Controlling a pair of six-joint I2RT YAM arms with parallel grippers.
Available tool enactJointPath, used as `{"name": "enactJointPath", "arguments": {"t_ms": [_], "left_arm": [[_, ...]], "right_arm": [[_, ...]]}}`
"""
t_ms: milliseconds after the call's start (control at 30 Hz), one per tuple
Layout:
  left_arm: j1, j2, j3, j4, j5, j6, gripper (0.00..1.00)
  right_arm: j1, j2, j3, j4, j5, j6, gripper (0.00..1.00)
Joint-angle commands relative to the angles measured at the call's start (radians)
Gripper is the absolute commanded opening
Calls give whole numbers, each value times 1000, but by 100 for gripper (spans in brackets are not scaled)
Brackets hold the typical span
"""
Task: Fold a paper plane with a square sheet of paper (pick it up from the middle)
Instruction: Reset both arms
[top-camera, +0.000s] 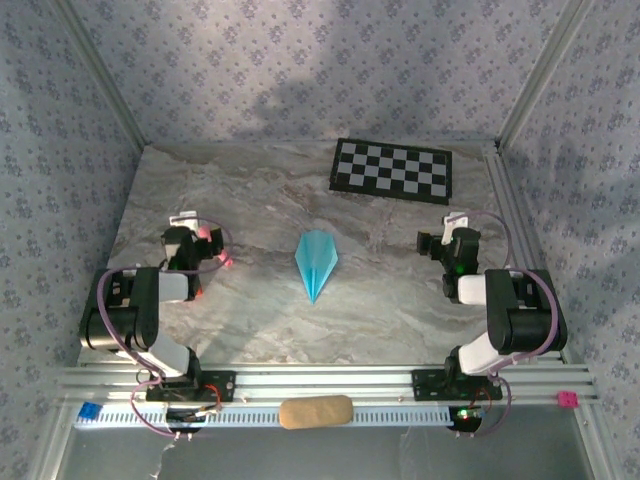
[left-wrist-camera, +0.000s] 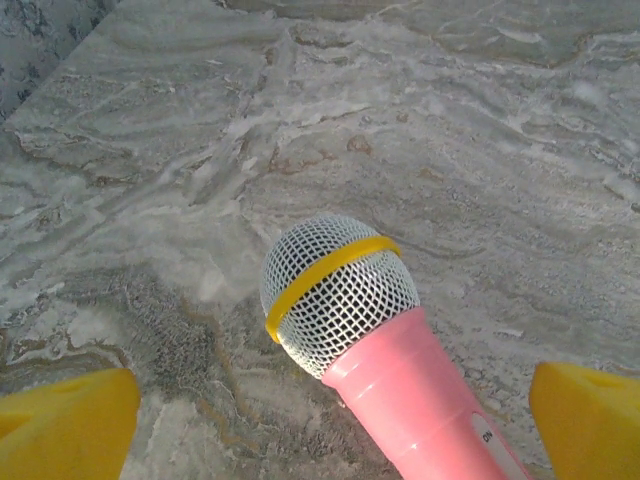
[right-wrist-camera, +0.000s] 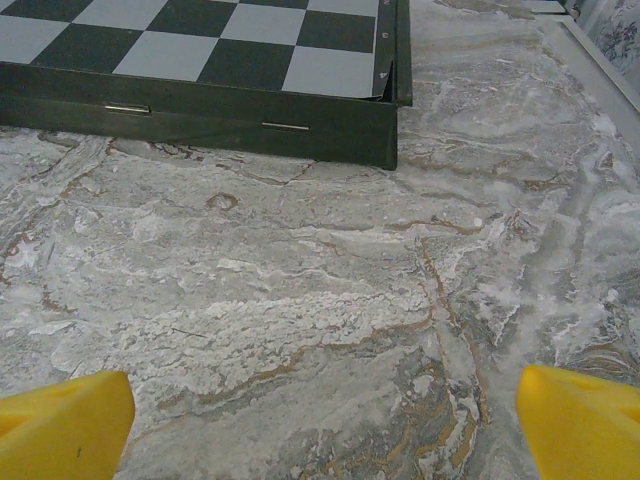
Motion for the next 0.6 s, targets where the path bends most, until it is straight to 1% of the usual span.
{"name": "enactJointPath", "arguments": {"t_ms": [0, 567], "left_arm": [[1, -7, 5, 53, 28, -11, 100], [0, -6, 5, 57, 26, -10, 100]], "right_arm": [[-2, -2, 20, 26, 13, 15, 100], [-2, -3, 22, 23, 11, 15, 100]]}}
